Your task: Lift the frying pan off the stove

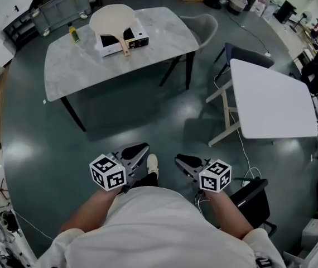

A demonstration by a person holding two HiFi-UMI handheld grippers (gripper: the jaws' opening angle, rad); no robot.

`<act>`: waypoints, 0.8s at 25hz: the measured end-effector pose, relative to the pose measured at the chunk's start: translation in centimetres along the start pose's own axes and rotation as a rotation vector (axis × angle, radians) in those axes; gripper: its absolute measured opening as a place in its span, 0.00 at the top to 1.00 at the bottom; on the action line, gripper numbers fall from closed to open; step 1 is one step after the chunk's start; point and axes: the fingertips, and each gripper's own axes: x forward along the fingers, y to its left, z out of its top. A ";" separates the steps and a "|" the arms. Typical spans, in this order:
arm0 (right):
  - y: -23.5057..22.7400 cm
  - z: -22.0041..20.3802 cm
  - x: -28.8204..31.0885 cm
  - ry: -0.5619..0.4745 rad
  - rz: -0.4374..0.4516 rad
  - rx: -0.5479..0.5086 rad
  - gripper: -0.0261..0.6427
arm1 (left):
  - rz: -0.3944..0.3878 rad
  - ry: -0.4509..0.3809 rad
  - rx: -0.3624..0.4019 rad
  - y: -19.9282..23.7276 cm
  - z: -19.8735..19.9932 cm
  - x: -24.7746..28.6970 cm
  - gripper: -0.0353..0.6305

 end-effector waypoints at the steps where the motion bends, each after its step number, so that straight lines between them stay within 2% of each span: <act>1: -1.0 1.6 0.3 -0.001 -0.010 -0.009 0.87 | -0.013 -0.007 0.009 0.4 1.3 1.2 0.91; 6: -4.4 9.2 1.8 0.003 -0.037 -0.055 0.87 | -0.076 -0.063 -0.014 3.0 6.8 5.3 0.91; 10: -6.6 12.9 3.6 0.008 -0.027 -0.040 0.87 | -0.078 -0.081 -0.009 5.6 9.7 6.8 0.91; 13: -8.6 13.8 5.5 0.067 -0.003 -0.038 0.87 | -0.036 -0.115 -0.027 7.7 10.7 6.2 0.91; 16: -9.9 15.5 8.1 0.082 0.039 -0.034 0.87 | 0.036 -0.150 -0.074 10.9 11.5 5.0 0.91; 20: -11.5 18.0 11.3 0.097 0.111 -0.037 0.87 | 0.112 -0.170 -0.112 14.6 12.5 4.5 0.85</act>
